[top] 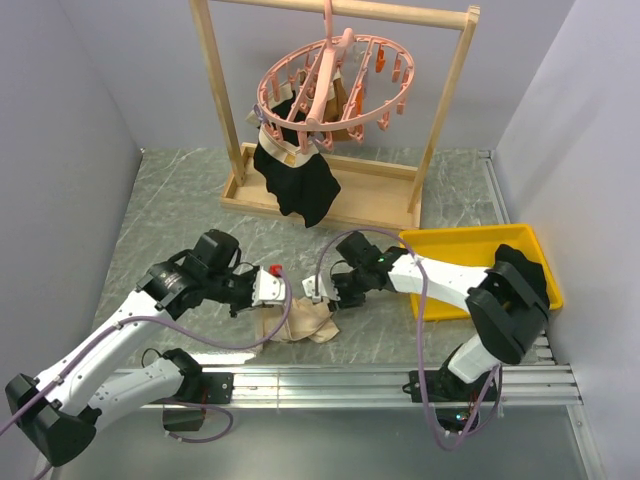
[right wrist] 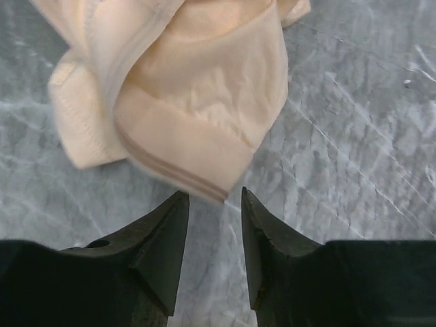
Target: Clip the underwear to the hanger
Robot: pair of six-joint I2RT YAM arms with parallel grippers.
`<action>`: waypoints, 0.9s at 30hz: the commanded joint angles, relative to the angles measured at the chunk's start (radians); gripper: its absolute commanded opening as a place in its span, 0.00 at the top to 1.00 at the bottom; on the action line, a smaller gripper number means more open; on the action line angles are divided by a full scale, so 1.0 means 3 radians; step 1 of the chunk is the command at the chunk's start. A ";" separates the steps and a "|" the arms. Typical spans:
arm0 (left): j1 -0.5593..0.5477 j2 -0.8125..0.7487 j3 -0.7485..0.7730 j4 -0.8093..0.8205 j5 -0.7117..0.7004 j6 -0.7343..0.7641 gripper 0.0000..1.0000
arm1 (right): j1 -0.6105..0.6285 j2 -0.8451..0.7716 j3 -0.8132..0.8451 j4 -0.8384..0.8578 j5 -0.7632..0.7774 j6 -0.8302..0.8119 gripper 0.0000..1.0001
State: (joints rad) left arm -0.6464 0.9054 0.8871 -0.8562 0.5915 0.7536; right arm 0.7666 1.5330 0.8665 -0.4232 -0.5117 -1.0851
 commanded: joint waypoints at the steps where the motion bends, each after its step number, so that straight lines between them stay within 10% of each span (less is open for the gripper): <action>1: 0.0175 0.0040 0.0167 0.0139 0.0263 -0.0134 1.00 | 0.0103 0.0197 0.0276 0.0000 0.0274 0.0124 0.58; 8: 0.0360 -0.0001 0.0198 0.0271 0.0314 -0.0297 1.00 | 0.0134 0.0453 0.0476 0.0061 0.0560 0.0456 1.00; 19: 0.1086 -0.0124 0.0464 0.1186 0.0182 -0.1748 1.00 | -0.0106 -0.0303 0.1037 -0.1625 0.1234 0.0534 1.00; 27: 0.1112 -0.0461 0.0367 0.1086 0.0098 -0.1756 1.00 | -0.0157 -0.0569 0.1493 -0.2459 0.1517 0.0523 1.00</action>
State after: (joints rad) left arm -0.3168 0.8093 0.9859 -0.5194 0.5835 0.2409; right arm 0.7177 1.3819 1.2694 -0.9684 -0.0990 -0.9237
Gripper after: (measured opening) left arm 0.027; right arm 0.011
